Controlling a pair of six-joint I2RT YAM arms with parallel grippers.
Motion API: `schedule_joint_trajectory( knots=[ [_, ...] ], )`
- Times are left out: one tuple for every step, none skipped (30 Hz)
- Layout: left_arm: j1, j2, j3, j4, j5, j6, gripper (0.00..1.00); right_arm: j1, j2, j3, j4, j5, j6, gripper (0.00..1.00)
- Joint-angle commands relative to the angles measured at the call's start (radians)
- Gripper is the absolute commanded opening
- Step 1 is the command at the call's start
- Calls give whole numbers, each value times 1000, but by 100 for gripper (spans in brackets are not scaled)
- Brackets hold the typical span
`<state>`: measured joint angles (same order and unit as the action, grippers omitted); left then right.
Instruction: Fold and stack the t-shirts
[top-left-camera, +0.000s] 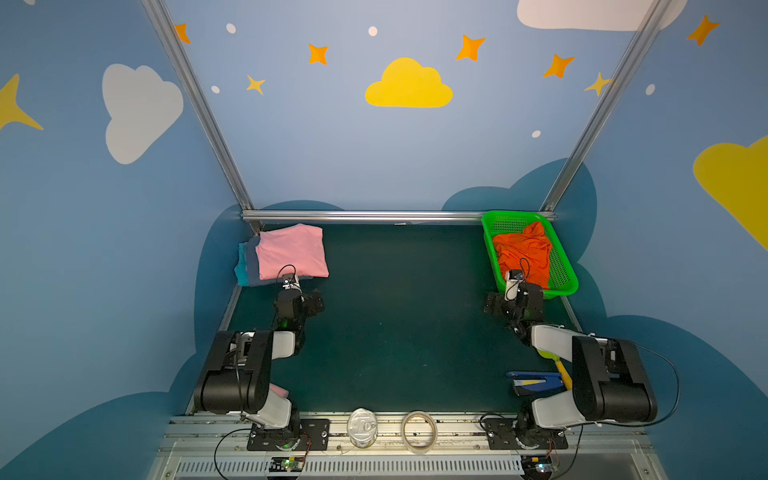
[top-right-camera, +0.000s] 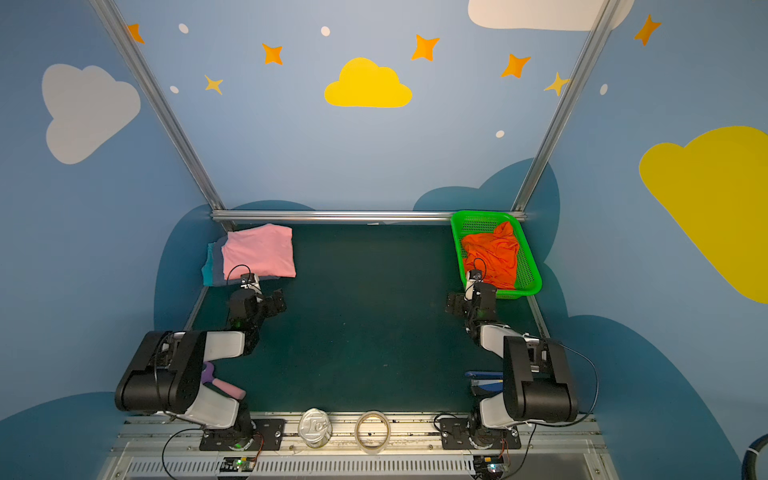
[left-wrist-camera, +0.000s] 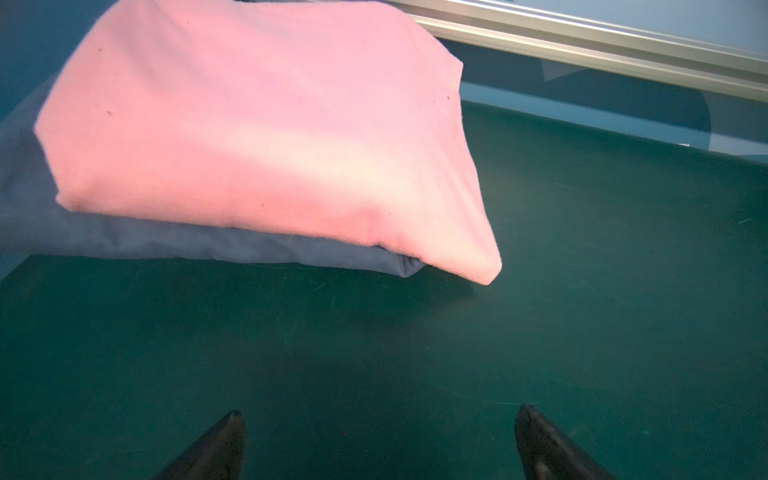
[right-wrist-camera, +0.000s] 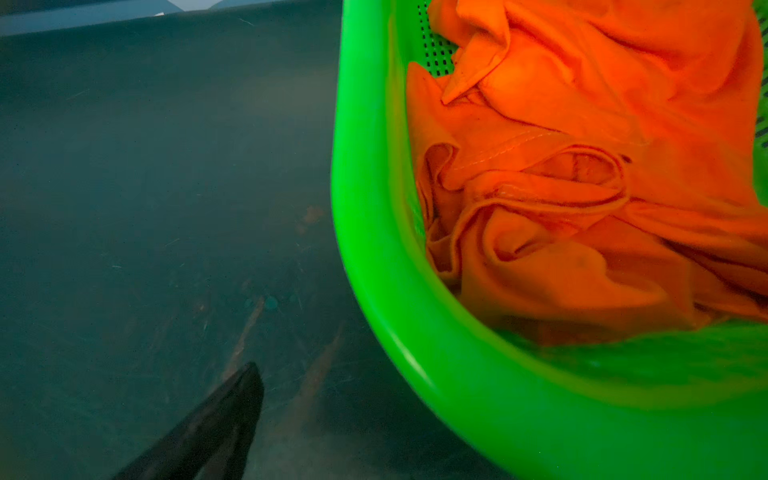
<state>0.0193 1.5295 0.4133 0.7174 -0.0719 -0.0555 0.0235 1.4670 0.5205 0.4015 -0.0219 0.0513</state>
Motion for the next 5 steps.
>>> schedule_joint_trajectory(
  knots=[
    [-1,-13,14,5,6,17,100,-9,-10,41,-15,-39,5,97],
    [-2,-12,15,5,5,17,100,-12,-10,41,-16,-39,6,97],
    [-4,-12,13,5,5,17,100,-12,-11,39,-15,-39,7,97],
    [-3,-12,14,5,4,19,100,-12,-11,39,-15,-39,6,97],
    [-4,-13,13,7,3,19,100,-10,-13,38,-13,-38,6,97]
  ],
)
